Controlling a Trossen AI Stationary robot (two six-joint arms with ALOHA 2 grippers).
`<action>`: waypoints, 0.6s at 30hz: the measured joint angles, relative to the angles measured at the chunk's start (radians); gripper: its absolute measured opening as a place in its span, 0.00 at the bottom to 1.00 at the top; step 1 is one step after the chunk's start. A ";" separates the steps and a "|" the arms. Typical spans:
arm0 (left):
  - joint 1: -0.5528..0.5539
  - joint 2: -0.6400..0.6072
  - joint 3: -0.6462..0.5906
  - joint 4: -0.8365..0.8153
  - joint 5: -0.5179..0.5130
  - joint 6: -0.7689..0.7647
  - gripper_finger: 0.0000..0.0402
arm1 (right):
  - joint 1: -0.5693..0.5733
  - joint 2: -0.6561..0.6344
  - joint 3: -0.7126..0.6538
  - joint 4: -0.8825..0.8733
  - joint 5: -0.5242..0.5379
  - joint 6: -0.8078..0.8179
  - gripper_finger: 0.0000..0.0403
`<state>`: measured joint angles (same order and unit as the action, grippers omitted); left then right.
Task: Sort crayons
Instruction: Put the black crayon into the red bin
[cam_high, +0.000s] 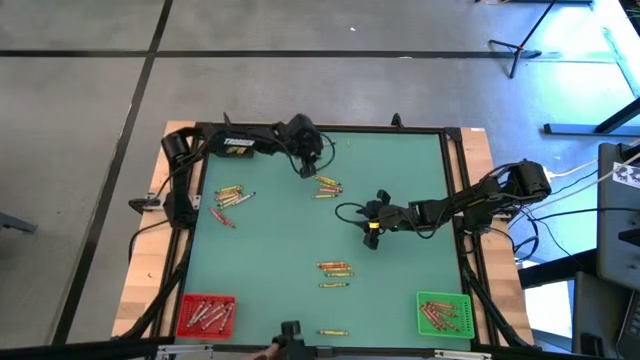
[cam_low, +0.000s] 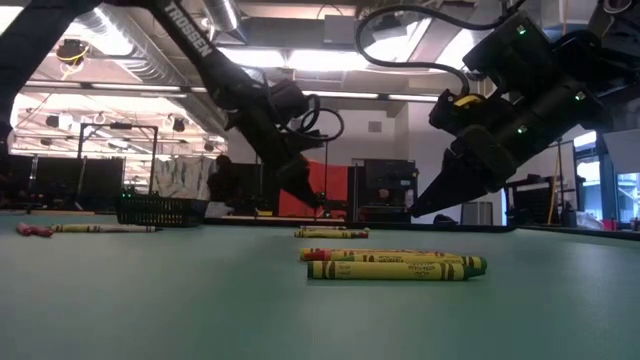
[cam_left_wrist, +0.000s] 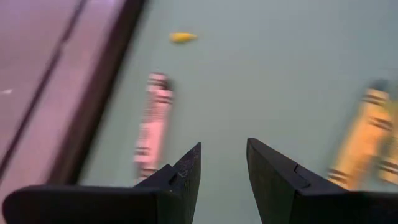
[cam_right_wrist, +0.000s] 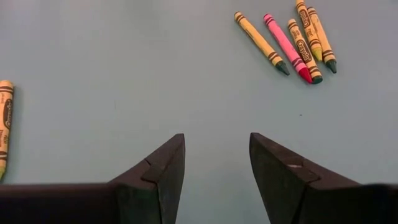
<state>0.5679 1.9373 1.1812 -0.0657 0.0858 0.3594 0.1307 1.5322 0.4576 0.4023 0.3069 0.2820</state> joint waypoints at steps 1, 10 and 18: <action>0.011 0.000 0.000 0.013 -0.010 -0.005 0.28 | 0.000 0.000 0.000 0.000 0.000 -0.001 0.44; 0.140 0.006 0.013 0.037 0.090 -0.078 0.28 | 0.000 0.002 0.000 0.002 0.034 -0.002 0.44; 0.172 0.060 0.082 -0.073 0.142 -0.082 0.28 | 0.001 0.003 0.000 0.008 0.041 -0.004 0.44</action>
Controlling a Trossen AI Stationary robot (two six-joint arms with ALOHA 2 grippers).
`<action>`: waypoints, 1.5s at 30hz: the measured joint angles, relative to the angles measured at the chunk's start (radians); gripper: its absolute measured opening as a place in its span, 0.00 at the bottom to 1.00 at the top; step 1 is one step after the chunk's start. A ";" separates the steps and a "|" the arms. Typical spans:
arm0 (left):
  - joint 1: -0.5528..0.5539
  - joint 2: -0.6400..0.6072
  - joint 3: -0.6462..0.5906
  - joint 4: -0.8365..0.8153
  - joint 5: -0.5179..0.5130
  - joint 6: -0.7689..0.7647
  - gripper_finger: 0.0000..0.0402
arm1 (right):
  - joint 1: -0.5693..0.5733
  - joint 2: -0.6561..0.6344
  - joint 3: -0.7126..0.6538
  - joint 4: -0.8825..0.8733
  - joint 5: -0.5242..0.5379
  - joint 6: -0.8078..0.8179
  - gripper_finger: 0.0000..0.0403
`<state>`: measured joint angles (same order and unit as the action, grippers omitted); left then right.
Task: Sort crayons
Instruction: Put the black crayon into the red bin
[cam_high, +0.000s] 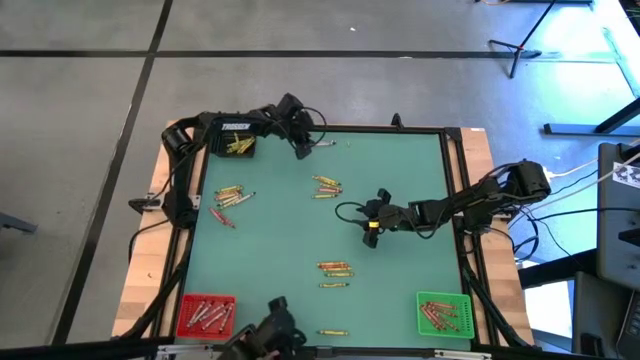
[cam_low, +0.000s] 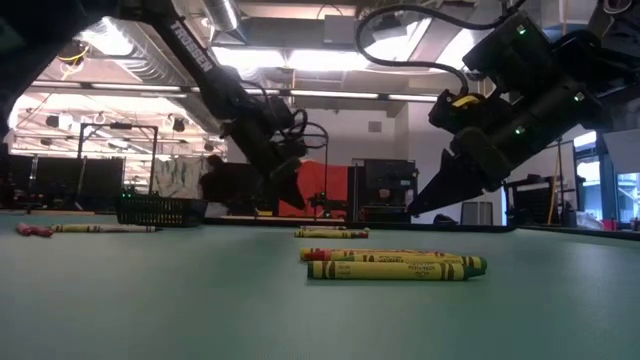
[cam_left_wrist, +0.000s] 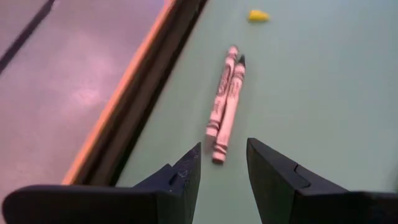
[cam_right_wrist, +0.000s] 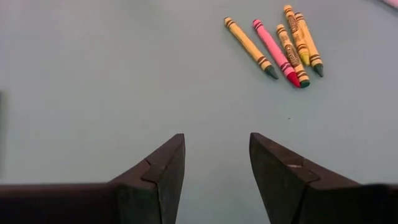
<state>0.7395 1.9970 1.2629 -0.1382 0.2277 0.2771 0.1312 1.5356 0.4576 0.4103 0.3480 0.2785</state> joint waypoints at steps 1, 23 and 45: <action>-0.001 0.010 0.002 -0.003 0.000 0.004 0.28 | 0.000 0.000 0.000 0.000 0.003 -0.002 0.44; 0.012 0.093 0.017 0.018 0.052 -0.006 0.24 | -0.001 0.006 0.000 0.004 0.003 -0.002 0.44; -0.020 0.064 0.019 -0.163 -0.046 0.073 0.00 | -0.001 0.005 0.000 0.006 0.003 -0.003 0.44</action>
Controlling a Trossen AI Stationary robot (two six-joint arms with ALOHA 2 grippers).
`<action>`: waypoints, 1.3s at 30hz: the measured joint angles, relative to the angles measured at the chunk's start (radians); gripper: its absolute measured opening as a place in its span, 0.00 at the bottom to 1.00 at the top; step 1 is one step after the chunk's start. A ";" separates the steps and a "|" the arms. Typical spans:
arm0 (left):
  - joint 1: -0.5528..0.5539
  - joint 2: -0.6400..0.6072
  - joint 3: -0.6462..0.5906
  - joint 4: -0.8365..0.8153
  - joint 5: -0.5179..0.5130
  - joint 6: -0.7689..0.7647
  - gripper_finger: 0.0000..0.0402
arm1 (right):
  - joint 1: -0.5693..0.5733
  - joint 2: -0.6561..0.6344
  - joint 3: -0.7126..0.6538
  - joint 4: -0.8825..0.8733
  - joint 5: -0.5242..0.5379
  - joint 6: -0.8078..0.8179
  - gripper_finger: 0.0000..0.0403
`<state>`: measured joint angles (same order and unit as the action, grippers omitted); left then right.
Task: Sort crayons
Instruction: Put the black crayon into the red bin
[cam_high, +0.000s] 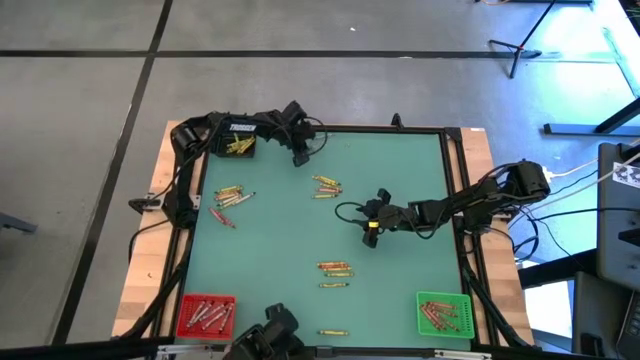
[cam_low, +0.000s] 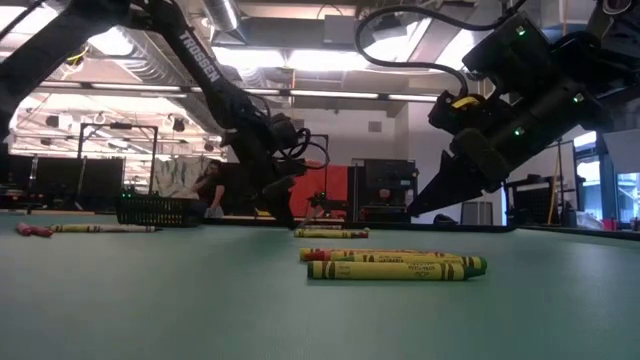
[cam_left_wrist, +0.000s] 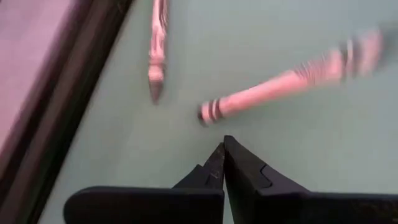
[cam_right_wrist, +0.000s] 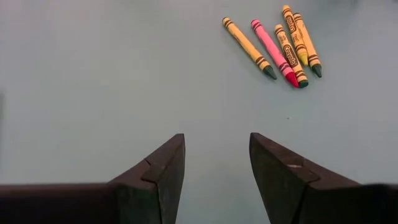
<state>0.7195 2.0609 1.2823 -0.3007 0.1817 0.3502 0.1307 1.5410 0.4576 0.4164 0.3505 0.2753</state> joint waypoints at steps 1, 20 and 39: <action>-0.006 -0.007 0.000 -0.020 -0.023 0.001 0.00 | 0.000 0.000 0.000 0.000 0.000 0.000 0.44; -0.077 -0.080 0.062 -0.233 -0.189 -0.255 0.28 | 0.000 0.000 0.000 -0.002 0.000 -0.001 0.44; -0.107 -0.083 -0.003 -0.266 -0.199 -0.401 0.30 | 0.000 0.000 0.000 -0.003 -0.002 0.000 0.44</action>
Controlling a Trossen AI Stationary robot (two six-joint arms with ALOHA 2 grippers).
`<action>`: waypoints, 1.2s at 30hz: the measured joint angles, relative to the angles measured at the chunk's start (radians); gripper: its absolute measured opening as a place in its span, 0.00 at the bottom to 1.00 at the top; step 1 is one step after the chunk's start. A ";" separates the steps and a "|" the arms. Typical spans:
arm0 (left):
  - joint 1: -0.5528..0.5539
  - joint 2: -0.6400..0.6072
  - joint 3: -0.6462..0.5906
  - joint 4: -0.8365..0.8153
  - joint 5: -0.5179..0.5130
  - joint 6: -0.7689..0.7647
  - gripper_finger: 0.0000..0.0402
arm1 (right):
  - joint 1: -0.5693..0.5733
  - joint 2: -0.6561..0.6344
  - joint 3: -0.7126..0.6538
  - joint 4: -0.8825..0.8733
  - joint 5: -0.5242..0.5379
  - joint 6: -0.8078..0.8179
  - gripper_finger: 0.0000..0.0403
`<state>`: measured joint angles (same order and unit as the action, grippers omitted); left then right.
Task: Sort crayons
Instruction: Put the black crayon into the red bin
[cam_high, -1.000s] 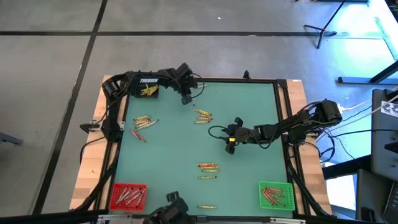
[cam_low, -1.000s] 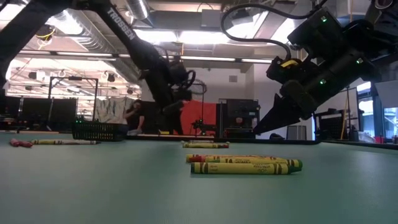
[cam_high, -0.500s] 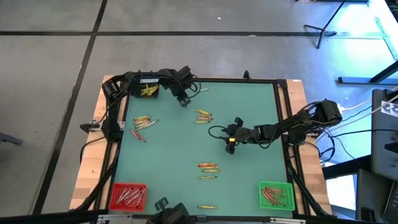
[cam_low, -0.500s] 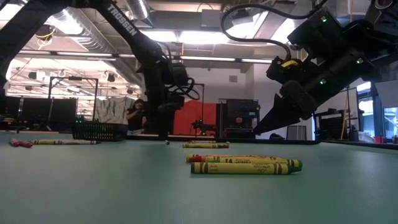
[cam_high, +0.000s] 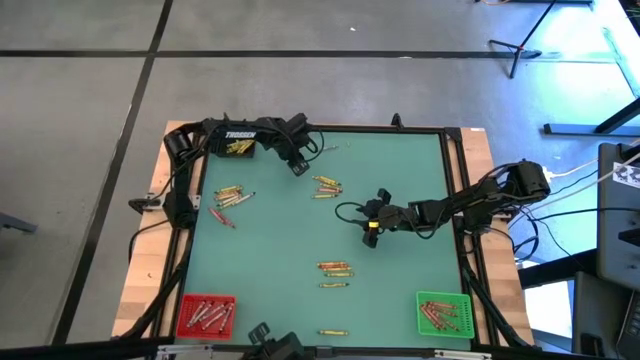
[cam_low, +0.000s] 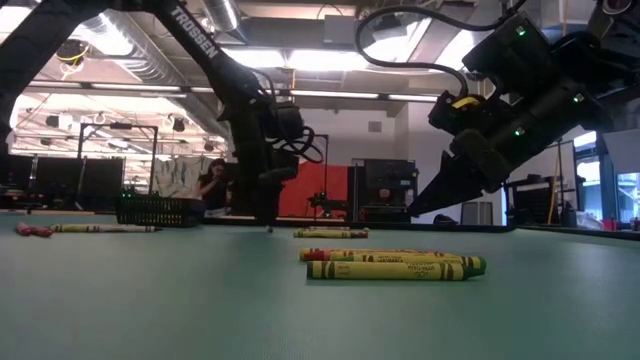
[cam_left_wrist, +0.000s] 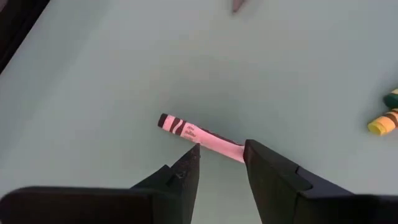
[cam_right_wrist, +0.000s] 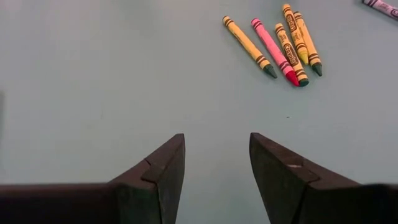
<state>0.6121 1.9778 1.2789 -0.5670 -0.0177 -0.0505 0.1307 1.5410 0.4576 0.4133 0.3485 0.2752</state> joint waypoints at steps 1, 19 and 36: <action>0.000 0.000 0.000 0.004 0.000 0.000 0.30 | 0.000 0.000 0.000 0.000 0.000 0.000 0.44; -0.076 0.006 -0.005 0.003 -0.107 -0.145 0.30 | 0.000 0.000 0.000 0.002 -0.001 0.000 0.44; -0.098 0.004 -0.002 -0.023 -0.070 0.045 0.03 | 0.000 0.000 0.000 0.002 -0.001 0.007 0.44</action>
<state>0.5142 1.9820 1.2766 -0.5902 -0.0877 -0.0052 0.1307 1.5409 0.4572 0.4152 0.3473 0.2827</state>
